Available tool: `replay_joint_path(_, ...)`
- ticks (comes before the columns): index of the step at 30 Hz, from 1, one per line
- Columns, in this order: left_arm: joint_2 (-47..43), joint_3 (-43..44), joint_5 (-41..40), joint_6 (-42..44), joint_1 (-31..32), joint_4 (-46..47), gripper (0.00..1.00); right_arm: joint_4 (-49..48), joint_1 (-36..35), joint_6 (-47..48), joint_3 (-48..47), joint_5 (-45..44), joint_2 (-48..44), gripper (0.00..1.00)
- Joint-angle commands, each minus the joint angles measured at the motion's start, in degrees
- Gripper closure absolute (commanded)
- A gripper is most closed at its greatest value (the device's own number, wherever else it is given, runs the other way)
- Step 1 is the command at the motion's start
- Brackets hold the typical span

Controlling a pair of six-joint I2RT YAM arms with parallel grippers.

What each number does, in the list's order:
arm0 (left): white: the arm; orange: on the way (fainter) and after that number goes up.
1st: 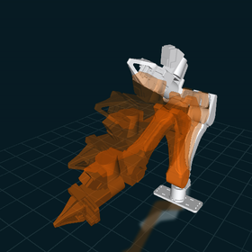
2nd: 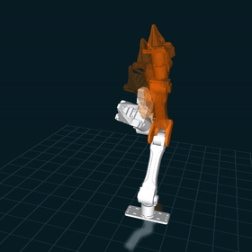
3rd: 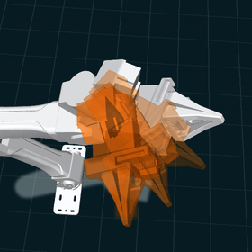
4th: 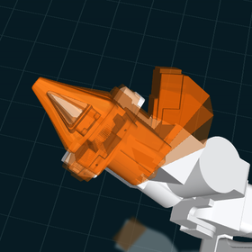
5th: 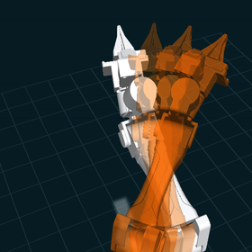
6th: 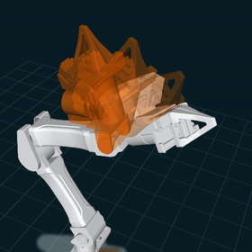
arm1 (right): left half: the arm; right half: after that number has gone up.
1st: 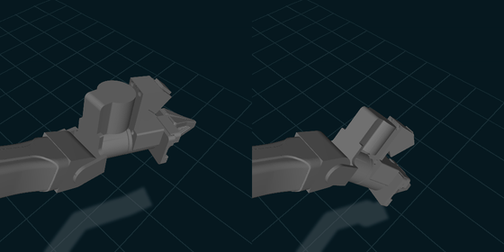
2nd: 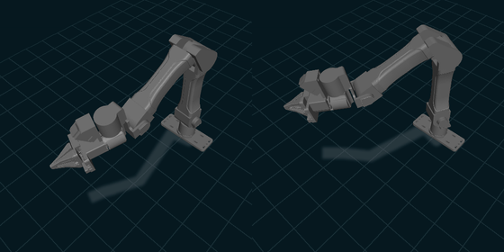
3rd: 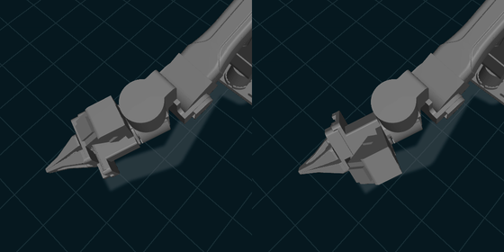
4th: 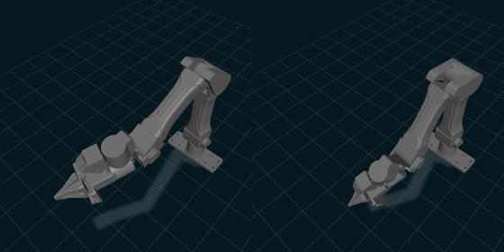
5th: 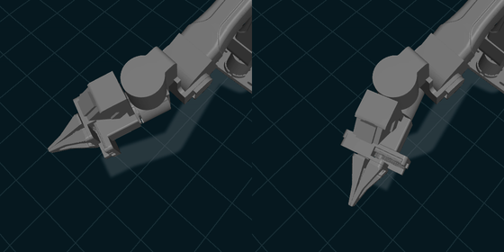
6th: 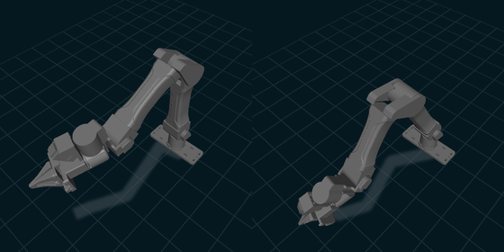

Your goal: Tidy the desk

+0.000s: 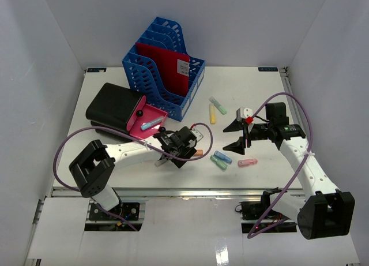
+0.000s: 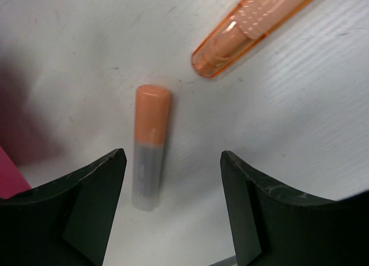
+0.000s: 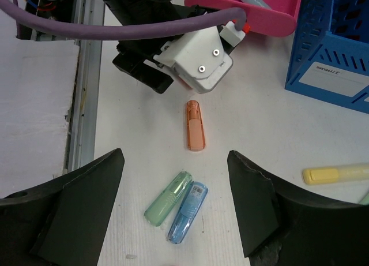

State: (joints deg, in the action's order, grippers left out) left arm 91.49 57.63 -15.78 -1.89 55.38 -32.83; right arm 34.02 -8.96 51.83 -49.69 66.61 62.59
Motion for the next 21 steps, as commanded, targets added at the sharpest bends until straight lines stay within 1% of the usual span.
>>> replay_joint_path(1,1.18,-1.01,-1.62,1.02,-4.12,0.35,0.23,-0.01,0.76,-0.12,0.82,1.99,-0.54,0.21)
replay_joint_path(6,3.06,-1.07,-0.21,1.71,-6.39,2.36,0.25,-0.01,1.28,-0.23,0.91,2.45,-0.61,0.21)
replay_joint_path(8,3.64,-0.64,0.74,3.45,-6.71,2.42,0.26,-0.01,1.45,-0.24,0.91,2.61,-0.62,0.21)
replay_joint_path(13,3.85,-0.61,5.59,3.54,-6.95,2.07,0.36,-0.07,1.86,-0.33,0.93,2.65,-0.71,0.21)
replay_joint_path(18,2.41,-2.74,8.89,0.81,-7.21,1.63,0.47,-0.01,2.28,-0.50,0.91,2.99,-0.80,0.21)
replay_joint_path(21,1.66,-4.64,9.77,-0.40,-7.68,1.54,0.48,-0.01,2.49,-0.54,0.96,3.26,-0.92,0.21)
